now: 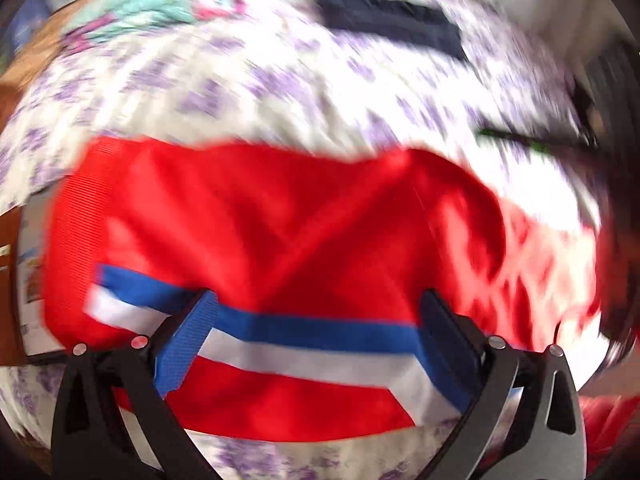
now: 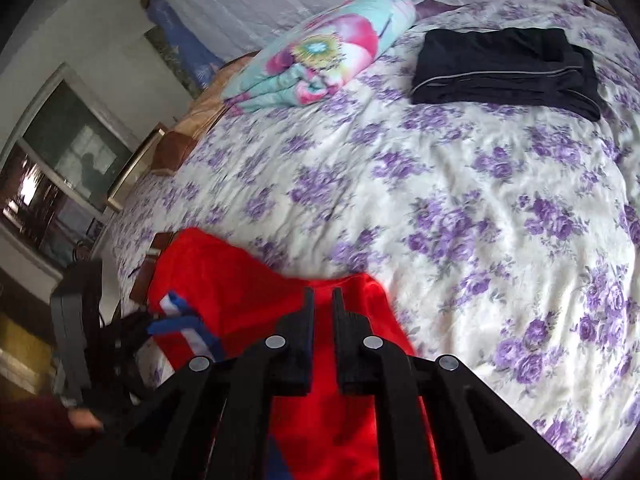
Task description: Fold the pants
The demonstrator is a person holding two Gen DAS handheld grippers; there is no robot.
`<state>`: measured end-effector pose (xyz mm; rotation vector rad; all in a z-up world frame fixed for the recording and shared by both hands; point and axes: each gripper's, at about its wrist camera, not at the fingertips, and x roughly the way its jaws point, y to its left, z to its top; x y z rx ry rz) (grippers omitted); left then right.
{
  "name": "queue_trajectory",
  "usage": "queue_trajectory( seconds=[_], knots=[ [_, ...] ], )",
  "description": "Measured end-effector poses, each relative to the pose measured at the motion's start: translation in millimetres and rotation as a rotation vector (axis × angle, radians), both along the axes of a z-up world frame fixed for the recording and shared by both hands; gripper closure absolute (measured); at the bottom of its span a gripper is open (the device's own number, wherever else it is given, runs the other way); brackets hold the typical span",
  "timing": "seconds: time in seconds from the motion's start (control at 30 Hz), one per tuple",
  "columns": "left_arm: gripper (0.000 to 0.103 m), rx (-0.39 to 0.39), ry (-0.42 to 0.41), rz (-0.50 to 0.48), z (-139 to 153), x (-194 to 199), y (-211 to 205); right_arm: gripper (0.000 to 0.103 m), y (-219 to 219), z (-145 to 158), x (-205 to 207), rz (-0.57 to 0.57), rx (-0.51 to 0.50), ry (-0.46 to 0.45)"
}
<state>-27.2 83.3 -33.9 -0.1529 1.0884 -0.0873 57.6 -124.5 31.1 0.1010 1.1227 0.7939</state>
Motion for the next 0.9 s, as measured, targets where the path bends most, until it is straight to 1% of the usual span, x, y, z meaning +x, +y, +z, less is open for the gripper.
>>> queue_trajectory(
  seconds=[0.07,0.1,0.13,0.17,0.2,0.23,0.27,0.3,0.33,0.37,0.4,0.43,0.47,0.5,0.53,0.57,0.6,0.63,0.67,0.7,0.73,0.77,0.8,0.83,0.87,0.9],
  knots=[
    [0.005,-0.014,0.023,0.072,-3.0,10.3,20.3,0.093,17.8,-20.2,-4.3,0.043,-0.066,0.034],
    [0.005,-0.043,0.058,0.086,-10.6,17.8,28.5,0.094,20.7,-39.7,-3.5,0.033,-0.121,0.069],
    [0.005,-0.043,0.058,0.08,-13.4,21.5,30.0,0.103,18.2,-60.5,0.8,0.003,-0.143,0.113],
    [0.004,0.014,0.042,0.059,-12.2,23.2,23.5,0.103,8.7,-69.3,5.5,-0.044,-0.075,0.132],
    [0.004,0.076,0.058,0.036,-12.2,28.3,15.7,0.103,1.5,-68.7,9.3,-0.094,-0.044,0.154],
    [0.004,0.147,0.071,0.014,-13.2,29.2,6.2,0.103,-6.8,-60.2,7.4,-0.127,-0.044,0.16],
    [0.005,0.188,0.066,-0.002,-11.6,28.1,0.5,0.099,-12.6,-48.0,4.4,-0.132,-0.032,0.133],
    [0.005,0.177,0.051,-0.02,-8.1,26.3,-3.0,0.097,-19.1,-32.6,-0.4,-0.118,-0.017,0.084],
    [0.005,0.116,0.032,-0.05,-3.2,23.5,-5.3,0.091,-26.4,-20.6,-6.3,-0.106,-0.014,0.043],
    [0.005,0.059,0.021,-0.078,-1.2,22.0,-6.9,0.078,-33.5,-14.6,-10.3,-0.105,-0.019,0.015],
    [0.005,0.046,0.019,-0.096,-0.4,21.0,-10.5,0.045,-42.9,-14.1,-15.0,-0.119,-0.038,0.009],
    [0.005,0.076,0.031,-0.109,-3.4,23.3,-14.6,0.034,-52.3,-21.5,-18.7,-0.142,-0.064,0.023],
    [0.005,0.113,0.049,-0.119,-9.9,24.7,-21.2,0.035,-59.8,-35.6,-20.2,-0.165,-0.099,0.057],
    [0.004,0.16,0.083,-0.13,-22.3,30.1,-24.6,0.038,-68.0,-54.5,-20.6,-0.192,-0.124,0.103],
    [0.004,0.183,0.081,-0.143,-31.5,32.4,-31.1,0.042,-80.0,-54.3,-27.4,-0.22,-0.061,0.056],
    [0.004,0.21,0.042,-0.155,-32.3,31.5,-35.2,0.046,-84.6,-53.0,-28.3,-0.242,-0.05,0.066],
    [0.004,0.224,0.041,-0.155,-31.6,27.3,-40.8,0.049,-89.1,-47.7,-28.0,-0.275,-0.055,0.087],
    [0.004,0.224,0.057,-0.146,-29.4,29.6,-41.8,0.049,-96.0,-37.3,-29.9,-0.312,-0.035,0.085],
    [0.005,0.2,0.06,-0.131,-24.3,31.3,-40.5,0.048,-103.3,-26.1,-33.2,-0.331,0.0,0.061],
    [0.005,0.139,0.032,-0.126,-14.8,31.8,-37.2,0.043,-111.7,-14.4,-37.8,-0.341,0.024,0.027],
    [0.005,0.075,-0.007,-0.131,-5.0,29.6,-35.0,0.034,-119.5,-5.6,-41.9,-0.352,0.015,-0.001],
    [0.005,0.037,-0.039,-0.135,2.8,26.9,-34.1,0.03,-126.2,-1.7,-45.3,-0.367,-0.018,-0.016],
    [0.005,0.02,-0.067,-0.142,9.8,26.6,-36.1,0.028,-133.9,-1.5,-50.6,-0.385,-0.059,-0.021],
    [0.005,0.019,-0.082,-0.152,12.5,29.7,-39.8,0.027,-142.5,-6.2,-56.0,-0.401,-0.083,-0.012],
    [0.005,0.028,-0.079,-0.17,10.8,33.0,-45.8,0.027,-151.1,-15.8,-60.5,-0.422,-0.096,0.016],
    [0.005,0.051,-0.051,-0.186,3.3,38.6,-52.0,0.026,-159.9,-30.1,-64.2,-0.447,-0.104,0.062]
  ],
)
